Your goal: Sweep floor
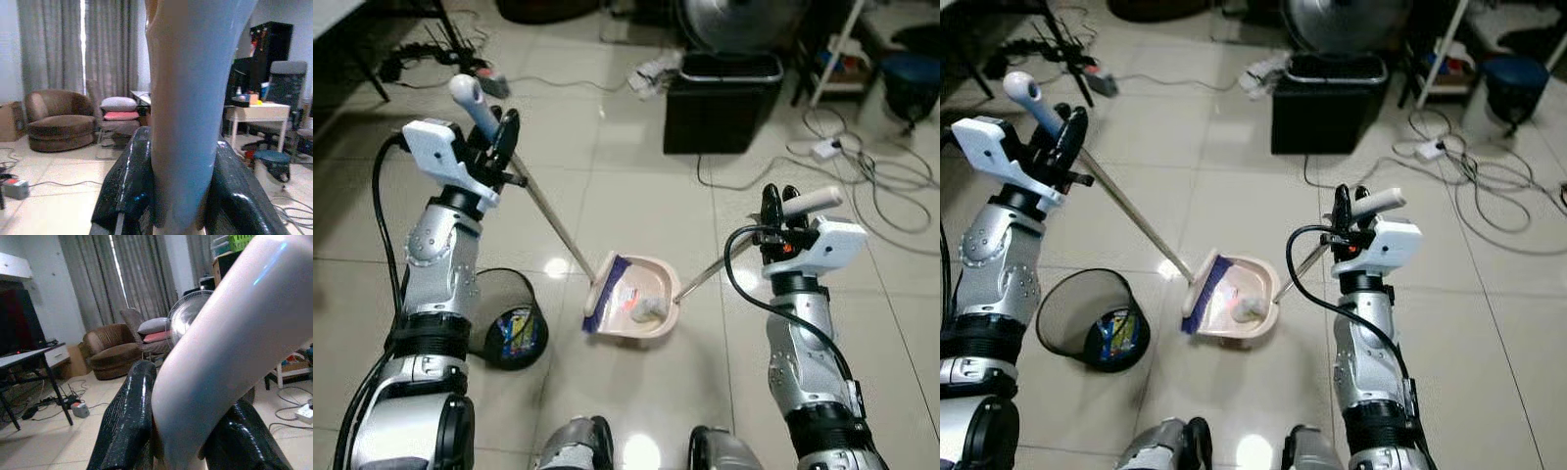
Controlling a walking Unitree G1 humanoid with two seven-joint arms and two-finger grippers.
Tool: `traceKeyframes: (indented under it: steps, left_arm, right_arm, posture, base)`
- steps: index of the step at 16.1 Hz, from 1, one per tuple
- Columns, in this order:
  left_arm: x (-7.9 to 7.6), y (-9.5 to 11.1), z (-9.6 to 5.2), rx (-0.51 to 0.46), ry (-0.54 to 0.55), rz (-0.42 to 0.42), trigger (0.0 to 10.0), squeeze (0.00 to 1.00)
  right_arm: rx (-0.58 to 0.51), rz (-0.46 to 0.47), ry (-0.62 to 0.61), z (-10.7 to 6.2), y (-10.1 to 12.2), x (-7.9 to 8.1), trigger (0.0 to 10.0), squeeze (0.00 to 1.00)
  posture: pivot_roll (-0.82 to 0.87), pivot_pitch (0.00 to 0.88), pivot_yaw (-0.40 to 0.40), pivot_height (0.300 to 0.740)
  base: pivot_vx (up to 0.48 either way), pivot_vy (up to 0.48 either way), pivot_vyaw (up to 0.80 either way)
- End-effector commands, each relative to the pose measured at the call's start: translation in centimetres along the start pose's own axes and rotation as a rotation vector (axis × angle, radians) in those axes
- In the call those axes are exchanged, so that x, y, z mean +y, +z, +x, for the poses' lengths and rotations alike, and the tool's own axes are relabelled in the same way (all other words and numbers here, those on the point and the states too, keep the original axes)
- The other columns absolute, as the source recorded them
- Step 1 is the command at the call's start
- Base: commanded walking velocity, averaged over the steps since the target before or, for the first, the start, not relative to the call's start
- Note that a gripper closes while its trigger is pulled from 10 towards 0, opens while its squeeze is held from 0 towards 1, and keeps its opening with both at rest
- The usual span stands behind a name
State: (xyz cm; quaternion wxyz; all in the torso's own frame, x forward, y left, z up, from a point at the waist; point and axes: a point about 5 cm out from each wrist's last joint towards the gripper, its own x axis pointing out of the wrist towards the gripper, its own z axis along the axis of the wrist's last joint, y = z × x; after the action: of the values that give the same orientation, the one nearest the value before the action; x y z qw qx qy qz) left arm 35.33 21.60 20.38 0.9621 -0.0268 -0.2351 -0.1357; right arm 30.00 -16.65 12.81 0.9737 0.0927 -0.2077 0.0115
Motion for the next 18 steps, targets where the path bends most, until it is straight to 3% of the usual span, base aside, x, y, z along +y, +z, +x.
traceKeyframes:
  steps: [1, 3, 7, 10, 12, 15, 18]
  left_arm:
    - [1.3, 1.3, 0.0, -0.056, 0.045, 0.072, 10.0, 0.00]
    - [2.4, 1.5, -0.5, -0.071, 0.118, 0.120, 10.0, 0.00]
    - [3.3, 1.8, -0.7, -0.083, 0.142, 0.097, 10.0, 0.00]
    - [2.7, 1.1, -1.3, -0.051, 0.073, 0.052, 10.0, 0.00]
    - [1.4, -0.1, -2.1, -0.012, 0.023, -0.004, 10.0, 0.00]
    - [0.6, -1.0, -2.8, 0.023, -0.002, -0.018, 10.0, 0.00]
    - [-0.5, -2.9, -4.9, 0.161, -0.002, 0.014, 10.0, 0.00]
  right_arm:
    - [-0.041, 0.031, -0.004, 0.2, 1.0, -0.2, 10.0, 0.00]
    - [-0.055, 0.044, -0.004, 0.0, 2.0, -0.6, 10.0, 0.00]
    - [-0.039, 0.042, -0.009, -0.9, 2.5, -1.4, 10.0, 0.00]
    - [-0.011, 0.023, -0.017, -1.8, 3.0, -2.4, 10.0, 0.00]
    - [-0.023, 0.011, 0.004, -2.4, 5.2, -3.4, 10.0, 0.00]
    - [-0.036, 0.030, 0.023, -2.5, 6.7, -3.3, 10.0, 0.00]
    - [-0.058, 0.053, 0.047, -1.1, 10.3, -2.6, 10.0, 0.00]
  posture:
    - [-0.06, 0.052, 0.080, 0.740]
    - [-0.06, 0.044, 0.077, 0.740]
    - [-0.06, 0.039, 0.081, 0.740]
    - [-0.07, 0.039, 0.090, 0.740]
    - [-0.08, 0.047, 0.097, 0.740]
    - [-0.09, 0.055, 0.104, 0.740]
    - [-0.10, 0.060, 0.115, 0.740]
  base:
    - [0.000, 0.000, 0.00]
    - [0.000, 0.000, 0.00]
    - [0.000, 0.000, 0.00]
    - [0.000, 0.000, 0.00]
    - [0.000, 0.000, 0.00]
    - [0.000, 0.000, 0.00]
    - [0.000, 0.000, 0.00]
